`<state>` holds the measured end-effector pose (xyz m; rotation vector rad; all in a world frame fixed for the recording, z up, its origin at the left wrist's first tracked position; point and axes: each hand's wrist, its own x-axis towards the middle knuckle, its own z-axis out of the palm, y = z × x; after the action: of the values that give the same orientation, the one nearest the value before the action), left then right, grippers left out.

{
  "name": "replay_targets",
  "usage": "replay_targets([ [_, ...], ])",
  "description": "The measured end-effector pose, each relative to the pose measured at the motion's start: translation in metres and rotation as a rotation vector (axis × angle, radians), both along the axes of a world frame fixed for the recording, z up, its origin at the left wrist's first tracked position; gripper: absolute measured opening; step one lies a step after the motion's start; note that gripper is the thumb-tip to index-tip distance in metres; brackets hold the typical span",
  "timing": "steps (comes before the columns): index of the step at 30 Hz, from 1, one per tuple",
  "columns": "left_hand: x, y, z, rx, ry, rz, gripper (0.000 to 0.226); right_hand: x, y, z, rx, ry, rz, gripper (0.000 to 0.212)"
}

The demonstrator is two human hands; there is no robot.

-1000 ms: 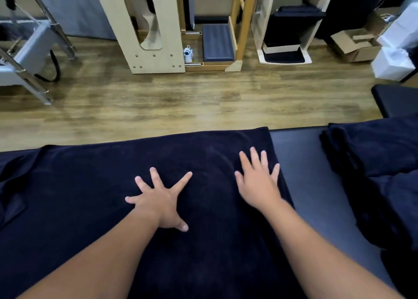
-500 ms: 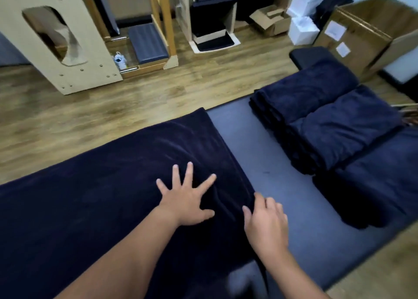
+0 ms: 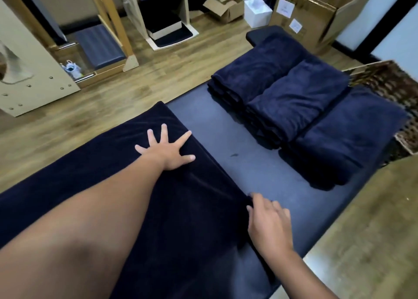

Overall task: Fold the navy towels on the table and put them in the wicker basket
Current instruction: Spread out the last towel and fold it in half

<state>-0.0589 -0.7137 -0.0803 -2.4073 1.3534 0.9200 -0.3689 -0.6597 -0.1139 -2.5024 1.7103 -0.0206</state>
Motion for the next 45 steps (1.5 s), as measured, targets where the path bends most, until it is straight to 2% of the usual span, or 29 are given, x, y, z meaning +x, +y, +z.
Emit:
replay_targets([
  [3, 0.015, -0.008, 0.004, -0.063, 0.095, -0.023, 0.084, 0.012, 0.001, 0.009, -0.038, -0.006, -0.012, 0.048],
  [7, 0.026, 0.011, 0.014, -0.224, 0.234, -0.160, 0.108, 0.041, 0.014, 0.019, 0.088, -0.080, 0.316, 0.054],
  [9, 0.016, 0.033, 0.011, -0.281, 0.107, -0.152, 0.100, 0.059, 0.021, 0.021, 0.205, 0.018, 0.389, 0.064],
  [12, -0.006, 0.081, -0.004, -0.417, -0.225, 0.009, 0.063, 0.084, 0.021, 0.030, 0.381, 0.120, 0.317, 0.080],
  [15, -0.015, 0.141, -0.015, -0.416, -0.295, 0.048, 0.051, 0.106, 0.022, 0.039, 0.473, 0.199, 0.330, 0.091],
  [20, -0.014, 0.234, -0.009, -0.245, -0.191, 0.268, 0.064, 0.143, 0.054, 0.038, 0.383, 0.216, 0.692, 0.085],
  [23, -0.012, 0.299, -0.006, -0.205, -0.173, 0.457, 0.071, 0.170, 0.096, 0.036, 0.374, 0.230, 0.922, 0.085],
  [30, -0.015, 0.428, -0.003, -0.152, -0.159, 0.782, 0.076, 0.204, 0.194, 0.038, 0.358, 0.303, 1.311, 0.089],
  [34, -0.015, 0.490, -0.004, -0.127, -0.194, 0.920, 0.077, 0.224, 0.234, 0.040, 0.352, 0.326, 1.421, 0.079],
  [39, 0.009, 0.574, -0.002, -0.071, -0.309, 1.093, 0.086, 0.271, 0.277, 0.045, 0.357, 0.299, 1.462, 0.048],
  [43, 0.036, 0.646, -0.010, -0.074, -0.269, 1.244, 0.105, 0.331, 0.320, 0.039, 0.361, 0.291, 1.445, 0.053],
  [45, 0.046, 0.671, -0.013, -0.083, -0.290, 1.268, 0.104, 0.364, 0.342, 0.037, 0.356, 0.267, 1.414, 0.059],
])
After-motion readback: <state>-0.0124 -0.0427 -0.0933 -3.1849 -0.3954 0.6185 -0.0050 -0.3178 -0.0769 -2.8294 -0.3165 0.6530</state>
